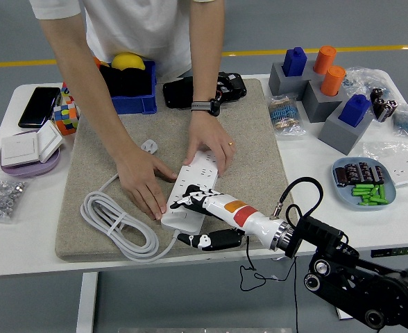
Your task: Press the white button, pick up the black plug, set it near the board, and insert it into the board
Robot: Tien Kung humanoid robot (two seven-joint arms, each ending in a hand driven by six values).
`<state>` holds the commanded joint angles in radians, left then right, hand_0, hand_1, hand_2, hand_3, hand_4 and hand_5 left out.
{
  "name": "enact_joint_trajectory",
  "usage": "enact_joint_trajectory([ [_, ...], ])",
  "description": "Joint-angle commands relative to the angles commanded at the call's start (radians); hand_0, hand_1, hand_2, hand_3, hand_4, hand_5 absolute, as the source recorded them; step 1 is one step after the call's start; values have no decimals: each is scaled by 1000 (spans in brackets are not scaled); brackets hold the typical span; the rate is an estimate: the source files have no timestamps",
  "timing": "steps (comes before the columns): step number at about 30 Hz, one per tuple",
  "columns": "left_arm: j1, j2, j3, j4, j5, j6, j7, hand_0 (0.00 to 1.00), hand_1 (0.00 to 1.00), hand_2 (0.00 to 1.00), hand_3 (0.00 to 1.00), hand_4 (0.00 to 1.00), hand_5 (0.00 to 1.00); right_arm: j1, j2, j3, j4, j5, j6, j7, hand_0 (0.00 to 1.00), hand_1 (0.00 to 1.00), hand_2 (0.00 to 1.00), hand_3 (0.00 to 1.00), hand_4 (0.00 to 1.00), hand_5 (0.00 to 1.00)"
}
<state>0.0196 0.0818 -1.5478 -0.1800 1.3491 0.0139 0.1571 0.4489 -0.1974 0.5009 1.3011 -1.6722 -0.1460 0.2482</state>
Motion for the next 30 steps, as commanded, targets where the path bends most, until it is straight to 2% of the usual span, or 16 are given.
enact_joint_trajectory([
  [9,2,0,-10,0,9,0,2,472,494,506,570,606,253,-15,-33,99,120,-26,-1,-3,978,898,851,818,776,782],
  [12,3,0,-10,0,7,0,2,472,494,506,570,606,252,-27,-46,159,178,-41,-1,-2,977,895,845,818,779,784],
  [16,2,-1,-8,0,4,1,0,472,494,506,569,606,252,-54,-54,251,218,-58,-6,-6,968,878,828,807,789,782],
  [21,2,-2,-10,0,5,1,0,472,494,506,569,606,252,-105,-61,374,189,-58,-12,-15,968,878,828,807,789,782],
  [22,2,-2,-10,0,3,1,0,472,494,506,569,606,253,-122,-63,405,178,-53,-11,-20,933,833,809,795,816,738],
  [27,-2,-3,-11,0,3,1,0,472,494,506,569,606,253,-185,-68,506,150,-27,-11,-25,933,833,809,795,816,738],
  [28,-3,-3,-11,0,3,1,0,472,494,506,570,606,252,-193,-69,517,148,-26,-11,-25,900,804,792,794,848,685],
  [30,-5,-3,-13,0,4,1,0,472,494,506,570,606,252,-220,-71,553,140,-19,-11,-26,900,804,792,794,848,685],
])
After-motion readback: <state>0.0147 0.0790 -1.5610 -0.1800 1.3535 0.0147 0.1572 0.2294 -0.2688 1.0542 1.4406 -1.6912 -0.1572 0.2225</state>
